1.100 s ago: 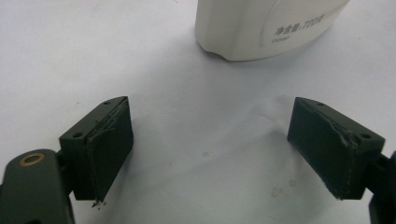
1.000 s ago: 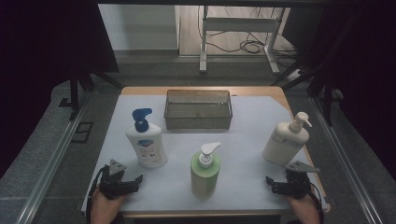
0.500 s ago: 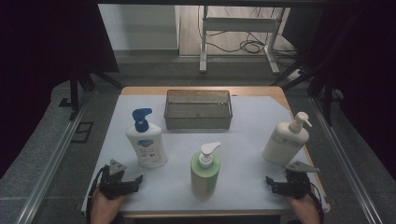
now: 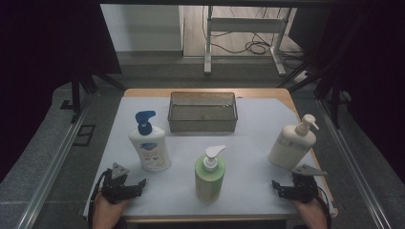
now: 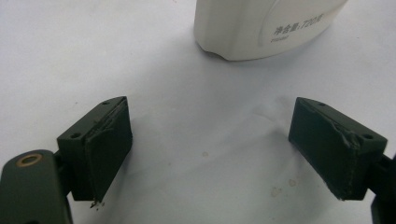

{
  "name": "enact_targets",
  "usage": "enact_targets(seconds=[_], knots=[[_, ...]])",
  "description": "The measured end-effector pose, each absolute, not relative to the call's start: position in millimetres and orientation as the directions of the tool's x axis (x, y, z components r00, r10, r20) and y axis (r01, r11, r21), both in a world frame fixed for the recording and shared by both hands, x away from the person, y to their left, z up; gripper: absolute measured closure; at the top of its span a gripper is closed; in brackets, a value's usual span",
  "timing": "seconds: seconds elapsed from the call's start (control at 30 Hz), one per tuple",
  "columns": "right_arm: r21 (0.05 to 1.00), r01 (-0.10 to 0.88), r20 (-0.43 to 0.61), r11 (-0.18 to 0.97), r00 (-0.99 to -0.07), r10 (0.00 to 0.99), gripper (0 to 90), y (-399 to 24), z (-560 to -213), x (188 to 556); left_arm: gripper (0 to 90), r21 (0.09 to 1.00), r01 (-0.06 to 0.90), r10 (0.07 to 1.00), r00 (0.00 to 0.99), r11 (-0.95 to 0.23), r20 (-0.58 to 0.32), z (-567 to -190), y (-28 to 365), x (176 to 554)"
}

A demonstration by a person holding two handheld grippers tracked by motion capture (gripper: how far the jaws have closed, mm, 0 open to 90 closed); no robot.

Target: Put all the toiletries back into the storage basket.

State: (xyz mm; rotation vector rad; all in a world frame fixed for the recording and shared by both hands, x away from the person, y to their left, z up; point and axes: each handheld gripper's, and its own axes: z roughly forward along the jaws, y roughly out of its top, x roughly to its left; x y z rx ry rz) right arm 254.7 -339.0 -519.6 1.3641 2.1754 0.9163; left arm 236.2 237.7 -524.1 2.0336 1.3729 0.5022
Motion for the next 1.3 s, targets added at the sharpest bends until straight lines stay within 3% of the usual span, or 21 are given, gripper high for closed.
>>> enact_targets(seconds=[0.57, 0.9, 1.0, 1.17, 1.23, 1.27, 1.3], knots=[[0.722, 0.612, -0.025, 0.324, -0.445, 0.895, 13.3, -348, -511, 252, 13.1, 0.683, 0.682, 0.922, 0.385, -0.261, -0.033, -524, 238, 236], [0.721, 0.65, 0.025, 0.239, -0.369, 0.929, 17.9, -368, -504, 252, 13.1, 0.683, 0.682, 0.922, 0.386, -0.261, -0.033, -524, 238, 236], [0.723, 0.659, 0.035, 0.209, -0.338, 0.941, 27.3, -374, -501, 252, 13.1, 0.683, 0.682, 0.922, 0.385, -0.261, -0.033, -524, 238, 236], [0.714, 0.675, 0.046, 0.186, -0.31, 0.949, 54.3, -385, -498, 254, 13.0, 0.683, 0.682, 0.922, 0.385, -0.261, -0.033, -524, 238, 236], [0.712, 0.678, 0.049, 0.18, -0.304, 0.951, 56.4, -386, -499, 255, 13.0, 0.683, 0.682, 0.922, 0.385, -0.261, -0.032, -524, 238, 236], [0.7, 0.696, 0.068, 0.157, -0.284, 0.956, 64.5, -392, -501, 259, 13.0, 0.683, 0.682, 0.922, 0.385, -0.261, -0.033, -524, 238, 236], [0.7, 0.696, 0.068, 0.157, -0.284, 0.956, 64.5, -392, -501, 259, 13.0, 0.683, 0.682, 0.922, 0.385, -0.261, -0.033, -524, 238, 236]])
